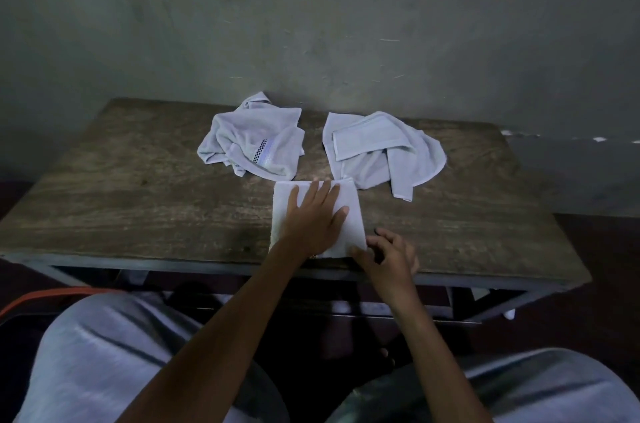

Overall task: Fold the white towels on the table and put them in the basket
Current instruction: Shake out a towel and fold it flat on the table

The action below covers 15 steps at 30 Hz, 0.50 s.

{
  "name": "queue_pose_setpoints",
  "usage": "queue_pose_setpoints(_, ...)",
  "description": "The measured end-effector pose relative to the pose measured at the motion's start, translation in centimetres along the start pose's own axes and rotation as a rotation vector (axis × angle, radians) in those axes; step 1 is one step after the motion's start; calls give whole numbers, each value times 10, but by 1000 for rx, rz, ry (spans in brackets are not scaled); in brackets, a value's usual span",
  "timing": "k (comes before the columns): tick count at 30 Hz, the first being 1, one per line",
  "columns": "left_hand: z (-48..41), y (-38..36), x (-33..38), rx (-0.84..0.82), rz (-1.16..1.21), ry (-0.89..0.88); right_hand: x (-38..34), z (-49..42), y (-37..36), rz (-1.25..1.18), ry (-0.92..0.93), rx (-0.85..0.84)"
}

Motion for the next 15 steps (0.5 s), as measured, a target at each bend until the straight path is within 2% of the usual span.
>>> queue_pose_setpoints(3,-1,0,0,9,30,10,1,-1,-1,-94,-26,0)
queue_pose_setpoints(9,-1,0,-1,-21,76,17,3,-4,-9,-113,-14,-98)
queue_pose_setpoints(15,-1,-2,-3,-26,71,39,0,-5,-8,-102,-52,-47)
Point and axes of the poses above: each hand's wrist, its own z-axis away from the middle knuckle, its own y-axis out of the back of the hand, x = y × z, the point moved 2 cm from there along -z, towards the middle knuckle, and after that the axes turned 3 degrees about -x, right-handed, at the moved point
